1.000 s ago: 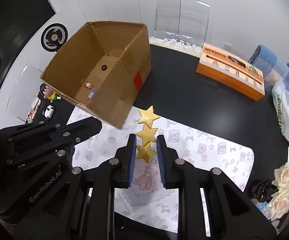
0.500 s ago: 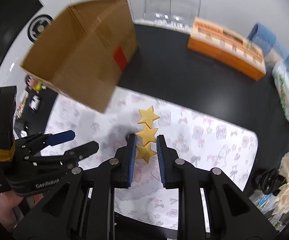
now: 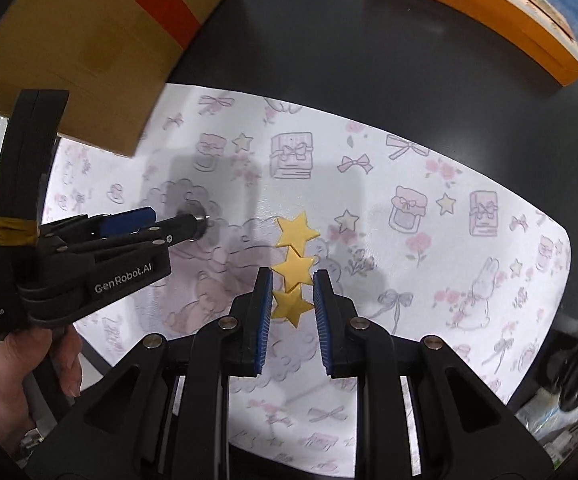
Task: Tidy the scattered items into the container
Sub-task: 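Carry the star clip with right while left carries the black round object over the box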
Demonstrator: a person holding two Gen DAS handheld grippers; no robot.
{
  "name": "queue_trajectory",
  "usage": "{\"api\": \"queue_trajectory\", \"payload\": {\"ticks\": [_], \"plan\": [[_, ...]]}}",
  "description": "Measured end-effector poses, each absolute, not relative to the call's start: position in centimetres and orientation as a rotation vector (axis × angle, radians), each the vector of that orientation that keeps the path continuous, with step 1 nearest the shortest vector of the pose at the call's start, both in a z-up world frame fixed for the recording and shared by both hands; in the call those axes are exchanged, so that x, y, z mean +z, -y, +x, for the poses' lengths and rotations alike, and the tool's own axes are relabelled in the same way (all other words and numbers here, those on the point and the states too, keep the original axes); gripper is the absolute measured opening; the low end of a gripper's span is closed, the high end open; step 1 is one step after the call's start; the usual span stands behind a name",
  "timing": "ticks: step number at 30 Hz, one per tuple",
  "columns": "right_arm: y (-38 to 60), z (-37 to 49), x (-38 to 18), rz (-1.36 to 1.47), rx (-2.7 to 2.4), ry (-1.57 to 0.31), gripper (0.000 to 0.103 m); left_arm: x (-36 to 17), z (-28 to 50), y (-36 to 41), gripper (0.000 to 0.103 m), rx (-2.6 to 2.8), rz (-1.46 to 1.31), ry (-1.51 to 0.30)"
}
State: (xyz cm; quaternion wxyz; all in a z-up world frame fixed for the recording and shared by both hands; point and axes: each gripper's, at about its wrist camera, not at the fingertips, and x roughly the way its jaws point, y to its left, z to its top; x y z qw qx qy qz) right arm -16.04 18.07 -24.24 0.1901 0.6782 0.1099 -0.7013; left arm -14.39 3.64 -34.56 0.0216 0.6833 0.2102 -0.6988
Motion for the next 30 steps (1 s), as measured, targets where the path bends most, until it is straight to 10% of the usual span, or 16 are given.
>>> {"api": "queue_trajectory", "payload": {"ticks": [6,30], "plan": [[-18.2,-16.8,-25.8,1.915,-1.947,-0.322,0.021,-35.3,-14.4,-4.8,0.016,-2.167,2.145,-0.533],[-13.5,-16.1,-17.1,1.769,-2.04,-0.35,0.021,-19.6,-10.5,1.2,0.015,-2.387,1.95,-0.676]]}}
